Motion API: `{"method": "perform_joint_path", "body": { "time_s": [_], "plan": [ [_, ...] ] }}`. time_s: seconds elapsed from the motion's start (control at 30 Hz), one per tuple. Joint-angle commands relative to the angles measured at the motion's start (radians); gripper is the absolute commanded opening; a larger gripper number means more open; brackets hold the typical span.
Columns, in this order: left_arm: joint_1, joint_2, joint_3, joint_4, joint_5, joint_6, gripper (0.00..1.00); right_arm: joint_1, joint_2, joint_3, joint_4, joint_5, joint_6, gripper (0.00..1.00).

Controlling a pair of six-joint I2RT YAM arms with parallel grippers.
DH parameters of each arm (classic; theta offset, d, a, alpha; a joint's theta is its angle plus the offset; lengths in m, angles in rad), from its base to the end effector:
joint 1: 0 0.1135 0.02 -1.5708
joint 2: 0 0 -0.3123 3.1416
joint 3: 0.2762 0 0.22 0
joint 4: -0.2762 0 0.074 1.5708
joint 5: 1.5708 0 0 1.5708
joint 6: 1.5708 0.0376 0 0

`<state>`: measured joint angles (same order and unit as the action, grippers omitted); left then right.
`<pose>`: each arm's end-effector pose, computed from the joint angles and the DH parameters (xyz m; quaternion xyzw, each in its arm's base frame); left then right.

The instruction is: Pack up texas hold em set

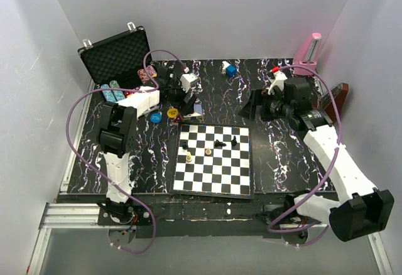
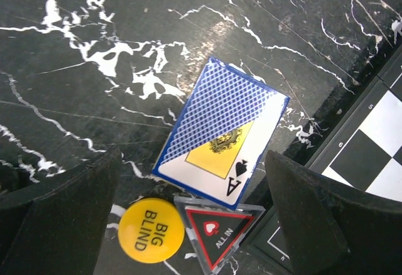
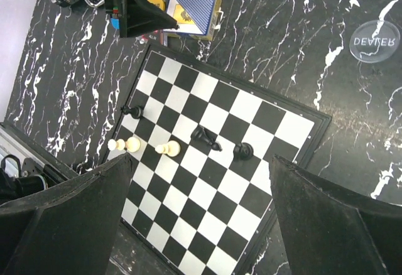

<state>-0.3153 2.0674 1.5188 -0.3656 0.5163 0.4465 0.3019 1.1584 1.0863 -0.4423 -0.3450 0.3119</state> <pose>0.4181 -0.1559 0.2444 0.4167 0.8190 -0.2207 0.3269 0.1924 0.0732 0.3904 -0.0822 0.8513 0.2913 0.4285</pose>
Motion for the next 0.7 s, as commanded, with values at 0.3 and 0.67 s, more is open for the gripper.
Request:
{"method": "perform_joint_path", "body": {
  "time_s": [0.3,0.67],
  "plan": [
    [-0.031,0.085,0.133,-0.128,-0.058,0.073,0.98,-0.015,-0.236,-0.060,-0.139,0.020,-0.037,0.97],
    [-0.056,0.120,0.149,-0.196,-0.159,0.139,0.96,-0.017,-0.279,-0.083,-0.150,0.018,-0.013,0.97]
  ]
}}
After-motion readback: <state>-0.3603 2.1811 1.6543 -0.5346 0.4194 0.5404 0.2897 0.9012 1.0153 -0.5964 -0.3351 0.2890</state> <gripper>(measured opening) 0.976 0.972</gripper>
